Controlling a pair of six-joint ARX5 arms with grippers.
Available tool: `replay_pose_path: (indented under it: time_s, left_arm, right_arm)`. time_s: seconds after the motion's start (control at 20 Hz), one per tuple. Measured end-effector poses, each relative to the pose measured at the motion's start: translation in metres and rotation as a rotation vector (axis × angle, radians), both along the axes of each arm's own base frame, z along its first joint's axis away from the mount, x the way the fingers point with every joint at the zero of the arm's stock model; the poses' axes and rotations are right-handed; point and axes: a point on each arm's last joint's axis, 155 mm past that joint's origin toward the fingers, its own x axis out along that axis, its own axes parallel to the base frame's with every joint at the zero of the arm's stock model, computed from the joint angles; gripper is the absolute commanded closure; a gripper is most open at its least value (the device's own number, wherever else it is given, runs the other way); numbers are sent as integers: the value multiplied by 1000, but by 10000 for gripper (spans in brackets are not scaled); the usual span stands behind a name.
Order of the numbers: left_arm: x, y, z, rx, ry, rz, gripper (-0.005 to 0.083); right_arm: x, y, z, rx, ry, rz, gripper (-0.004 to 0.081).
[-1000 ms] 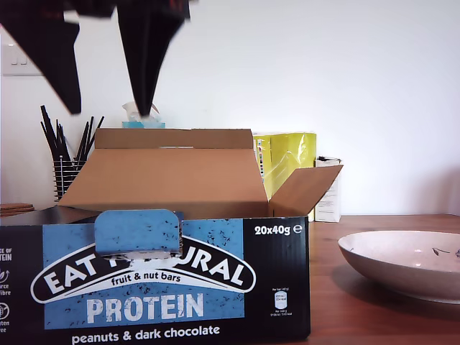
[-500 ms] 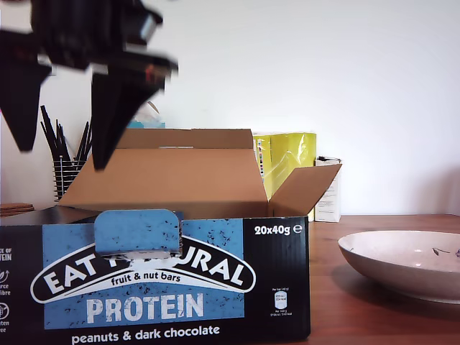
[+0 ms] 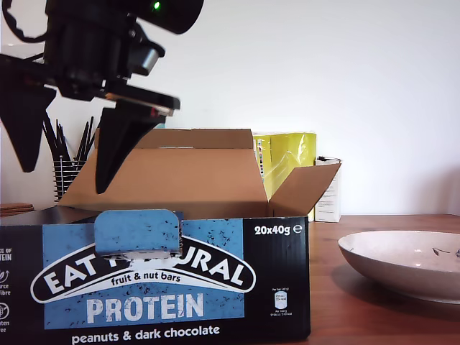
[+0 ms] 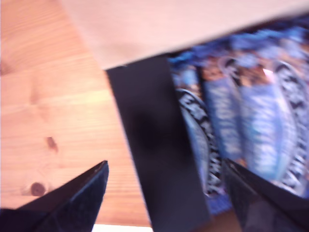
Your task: Spread the side flaps of the carton box of snackbars
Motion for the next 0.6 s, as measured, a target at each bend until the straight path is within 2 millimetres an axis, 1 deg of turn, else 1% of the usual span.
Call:
replay_pose_path:
  time_s: [0.2, 0.6]
  left_arm:
    - [3, 4, -9, 18, 21, 19, 91]
    - [7, 7, -11, -10, 32, 51, 91]
  right_arm:
    - [0, 0, 0, 0, 0, 0, 783]
    - [0, 0, 0, 0, -1, 1, 783]
